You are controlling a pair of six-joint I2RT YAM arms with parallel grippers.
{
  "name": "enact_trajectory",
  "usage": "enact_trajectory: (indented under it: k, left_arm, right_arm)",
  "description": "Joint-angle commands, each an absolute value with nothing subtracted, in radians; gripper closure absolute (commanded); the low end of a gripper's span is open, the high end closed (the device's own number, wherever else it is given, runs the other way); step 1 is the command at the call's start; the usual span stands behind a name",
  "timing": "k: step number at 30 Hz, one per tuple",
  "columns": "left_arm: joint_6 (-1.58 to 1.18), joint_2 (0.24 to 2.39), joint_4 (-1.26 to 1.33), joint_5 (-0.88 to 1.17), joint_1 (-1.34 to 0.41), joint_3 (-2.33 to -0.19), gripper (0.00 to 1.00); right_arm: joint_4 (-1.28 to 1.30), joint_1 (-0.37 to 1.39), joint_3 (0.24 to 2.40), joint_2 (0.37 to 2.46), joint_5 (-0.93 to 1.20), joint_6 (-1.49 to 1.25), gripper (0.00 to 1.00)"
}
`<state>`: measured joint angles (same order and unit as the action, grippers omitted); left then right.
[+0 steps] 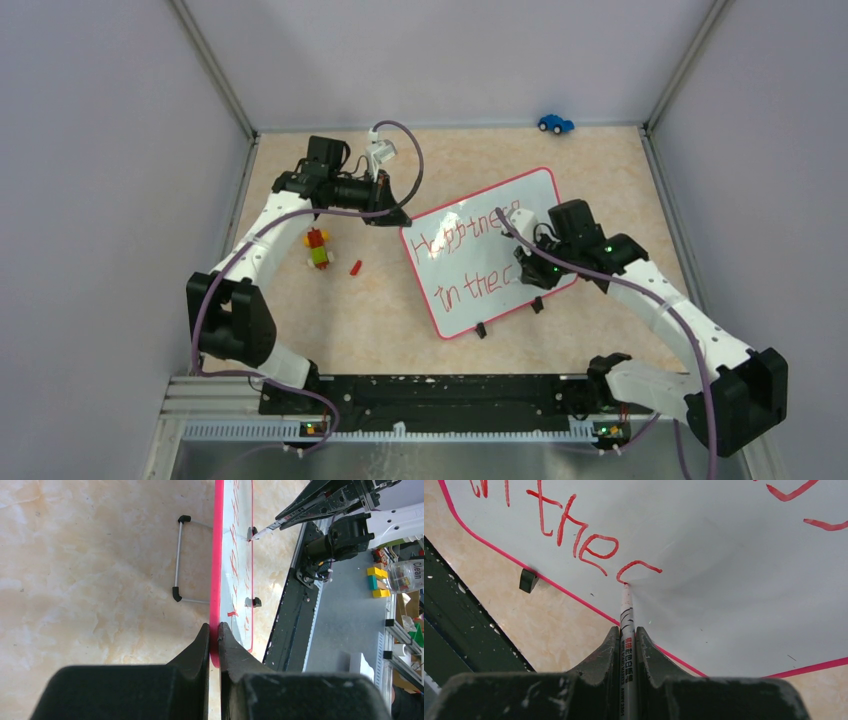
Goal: Write a sentence on the whiteboard
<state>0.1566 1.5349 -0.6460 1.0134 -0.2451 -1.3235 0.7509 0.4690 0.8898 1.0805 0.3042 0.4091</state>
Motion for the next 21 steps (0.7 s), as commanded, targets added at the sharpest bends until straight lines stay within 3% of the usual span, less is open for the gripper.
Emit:
enact_trajectory:
  k: [1,21]
  left_arm:
    - [0.192,1.581,-0.704,0.980,-0.284,-1.282,1.00]
    - [0.197,1.575,-0.705,0.977,-0.284,-1.276,1.00]
  right_arm:
    - [0.721,0.448,0.941,1.066,0.258,0.435,1.00]
    - [0.704,0.432,0.988,1.086,0.271,0.414,1.00]
